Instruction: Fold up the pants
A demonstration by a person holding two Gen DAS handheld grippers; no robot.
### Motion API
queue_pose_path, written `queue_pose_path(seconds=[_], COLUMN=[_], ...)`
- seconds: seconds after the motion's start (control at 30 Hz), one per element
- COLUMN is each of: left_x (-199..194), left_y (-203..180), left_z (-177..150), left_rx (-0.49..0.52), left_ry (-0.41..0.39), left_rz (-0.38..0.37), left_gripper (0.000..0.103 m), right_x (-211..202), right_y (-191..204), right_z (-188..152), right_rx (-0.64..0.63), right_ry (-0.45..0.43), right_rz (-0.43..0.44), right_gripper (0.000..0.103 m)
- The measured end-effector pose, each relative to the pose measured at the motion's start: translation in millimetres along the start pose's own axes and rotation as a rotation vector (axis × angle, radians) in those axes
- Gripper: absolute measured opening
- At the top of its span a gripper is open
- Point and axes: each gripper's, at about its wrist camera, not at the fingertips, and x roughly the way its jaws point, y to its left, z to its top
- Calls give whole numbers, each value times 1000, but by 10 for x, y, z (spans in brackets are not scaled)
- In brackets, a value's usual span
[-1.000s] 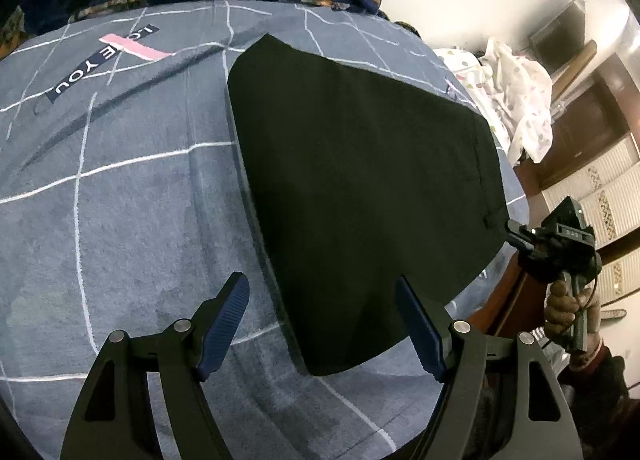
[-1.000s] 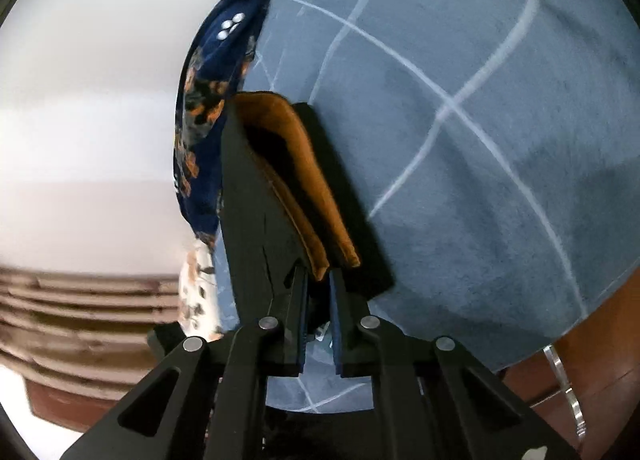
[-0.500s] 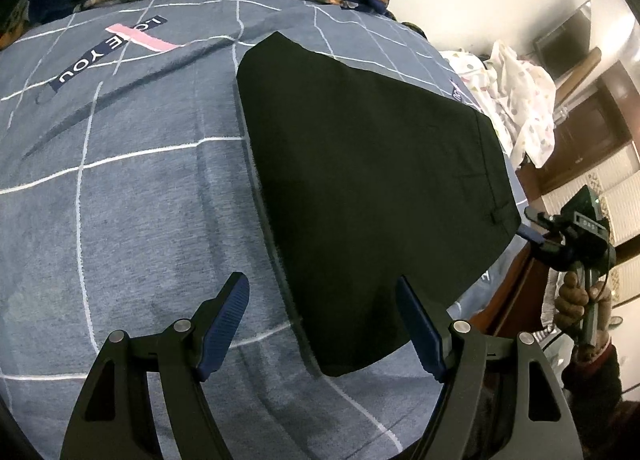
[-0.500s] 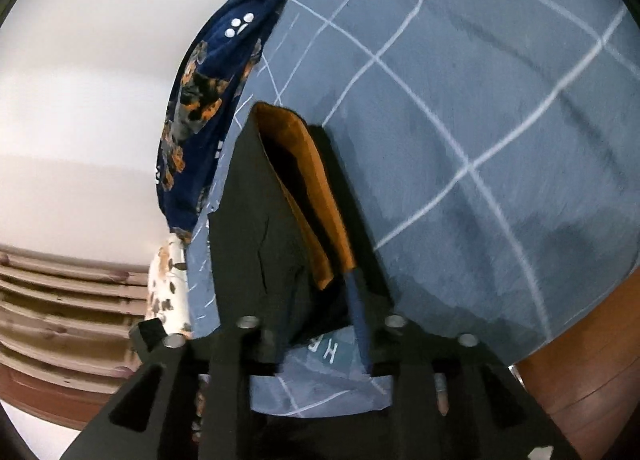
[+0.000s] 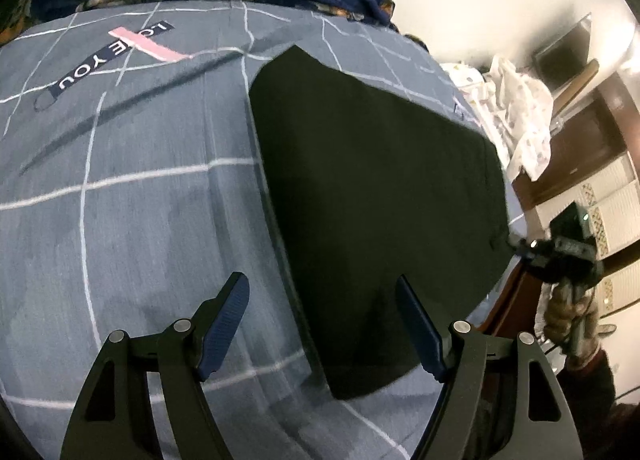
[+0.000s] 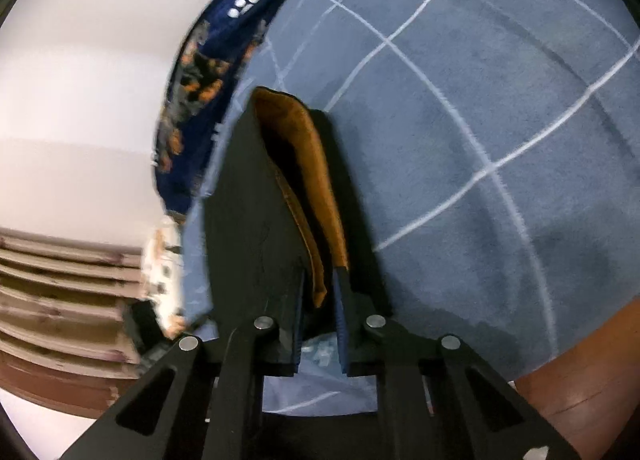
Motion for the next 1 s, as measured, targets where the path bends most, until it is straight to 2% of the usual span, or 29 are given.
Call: queue_pose_path(seconds=[0.1, 0.2, 0.27, 0.33, 0.5, 0.67, 0.83, 1.0], left_x=[59, 145, 249, 293, 381, 473, 562, 615], left_y=[84, 152, 185, 187, 131, 39, 72, 67], left_z=[126, 227, 287, 336, 466, 549, 628, 710], left_rx=[-24, -44, -44, -35, 10, 64, 56, 66], left_ry=[9, 20, 43, 41, 82, 119, 160, 199], left_rz=[-36, -125, -166, -191, -233, -307, -416, -457], left_gripper=[76, 76, 76, 76, 76, 77, 77, 77], right_x=[35, 36, 39, 86, 287, 435, 549, 597], right_y=[66, 191, 257, 291, 233, 224, 212, 237], right_z=[60, 130, 187, 278, 496, 632, 696, 712], right_rx=[-45, -104, -155, -202, -223, -265, -282, -330], right_ry=[2, 8, -2, 0, 54, 133, 206, 272], right_rz=[-18, -41, -99, -127, -135, -6, 107, 142], right_gripper=[16, 24, 50, 57, 57, 57, 63, 65])
